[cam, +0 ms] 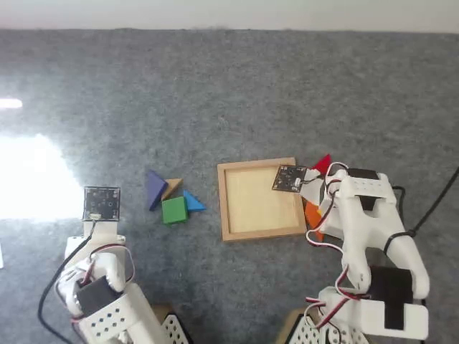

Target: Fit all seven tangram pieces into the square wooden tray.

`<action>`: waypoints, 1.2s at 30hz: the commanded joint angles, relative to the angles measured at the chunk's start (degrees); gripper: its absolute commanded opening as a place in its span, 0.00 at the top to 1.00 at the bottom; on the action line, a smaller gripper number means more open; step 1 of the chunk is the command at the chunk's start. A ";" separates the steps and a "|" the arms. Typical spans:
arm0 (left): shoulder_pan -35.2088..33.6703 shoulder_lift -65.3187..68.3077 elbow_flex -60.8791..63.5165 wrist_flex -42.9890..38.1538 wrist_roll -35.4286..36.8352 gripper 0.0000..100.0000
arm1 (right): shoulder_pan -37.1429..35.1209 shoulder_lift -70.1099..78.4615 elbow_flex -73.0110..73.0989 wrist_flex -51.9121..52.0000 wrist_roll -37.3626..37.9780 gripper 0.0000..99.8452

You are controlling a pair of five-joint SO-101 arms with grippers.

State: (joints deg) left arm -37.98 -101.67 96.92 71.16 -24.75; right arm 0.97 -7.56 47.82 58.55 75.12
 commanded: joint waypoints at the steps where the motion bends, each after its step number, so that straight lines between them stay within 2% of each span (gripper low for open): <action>1: 0.44 0.09 -0.40 0.44 0.53 0.99 | -0.57 -0.13 -1.23 3.56 0.35 0.88; 5: 0.44 0.09 -0.40 0.44 0.53 0.99 | 3.12 0.31 -6.95 6.64 -5.19 0.88; 12: 0.44 0.09 -0.40 0.44 0.53 0.99 | 8.84 -0.13 -10.90 10.95 -9.14 0.88; 18: 0.44 0.09 -0.40 0.44 0.53 0.99 | 18.77 -0.13 -13.27 10.95 -14.33 0.88; 21: 0.44 0.09 -0.40 0.44 0.53 0.99 | 25.63 -0.13 -16.18 11.12 -14.24 0.89; 25: 0.44 0.09 -0.40 0.44 0.53 0.99 | 33.71 -0.13 -18.81 11.21 -14.07 1.00; 28: 0.44 0.09 -0.40 0.44 0.53 0.99 | 36.88 -0.13 -18.20 12.35 -11.78 0.97; 36: 0.44 0.09 -0.40 0.44 0.53 0.99 | 42.86 -0.13 -14.68 16.48 -11.43 0.97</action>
State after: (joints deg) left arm -37.98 -101.67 96.92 71.16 -24.75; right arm 41.85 -6.86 32.53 73.85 62.64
